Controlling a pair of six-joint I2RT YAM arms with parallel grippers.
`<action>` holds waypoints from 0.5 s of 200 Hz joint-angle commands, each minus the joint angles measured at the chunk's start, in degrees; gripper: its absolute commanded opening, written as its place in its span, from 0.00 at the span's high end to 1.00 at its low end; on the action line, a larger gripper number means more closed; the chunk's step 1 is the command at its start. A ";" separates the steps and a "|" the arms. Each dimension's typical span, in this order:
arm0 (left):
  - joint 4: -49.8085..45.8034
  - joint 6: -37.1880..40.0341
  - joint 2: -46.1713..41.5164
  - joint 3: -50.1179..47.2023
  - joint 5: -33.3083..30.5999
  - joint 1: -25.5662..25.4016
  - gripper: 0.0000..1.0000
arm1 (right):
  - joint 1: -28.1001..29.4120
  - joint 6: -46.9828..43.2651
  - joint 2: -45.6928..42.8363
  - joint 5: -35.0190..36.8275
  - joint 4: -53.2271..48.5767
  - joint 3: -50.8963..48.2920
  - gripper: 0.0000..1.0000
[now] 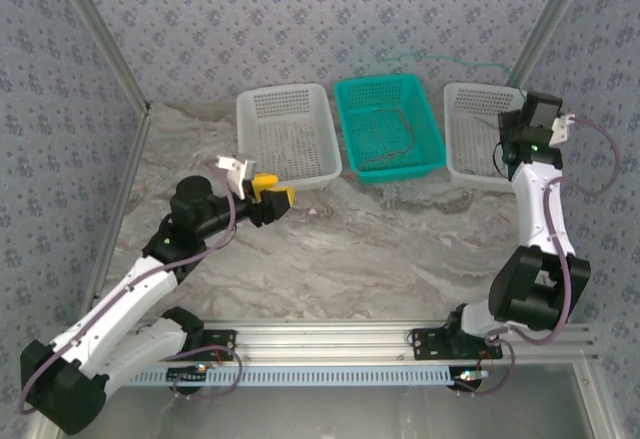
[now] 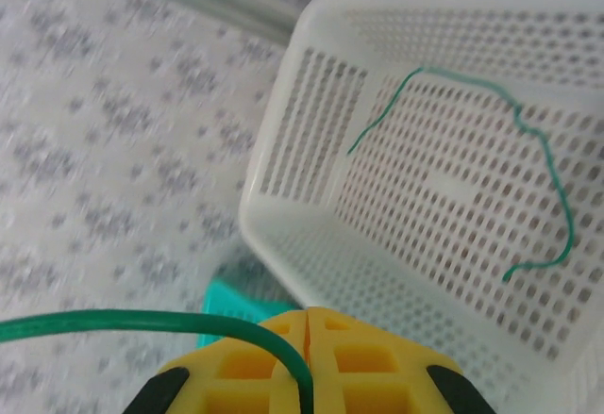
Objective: Untangle the cables
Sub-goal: Place the cable in the container.
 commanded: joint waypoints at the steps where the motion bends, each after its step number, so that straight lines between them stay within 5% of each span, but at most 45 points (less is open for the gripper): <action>1: 0.18 0.08 -1.67 -0.98 -0.92 -0.07 0.28 | -2.59 5.34 3.62 4.76 3.24 1.99 1.00; 46: 0.25 -0.03 -0.83 -0.64 -1.10 -0.18 0.26 | -5.54 8.44 15.87 1.80 -9.42 12.98 1.00; 100: 1.08 -0.82 -0.19 -0.61 -1.33 -1.11 0.26 | -7.81 14.43 24.02 1.04 -14.16 14.80 1.00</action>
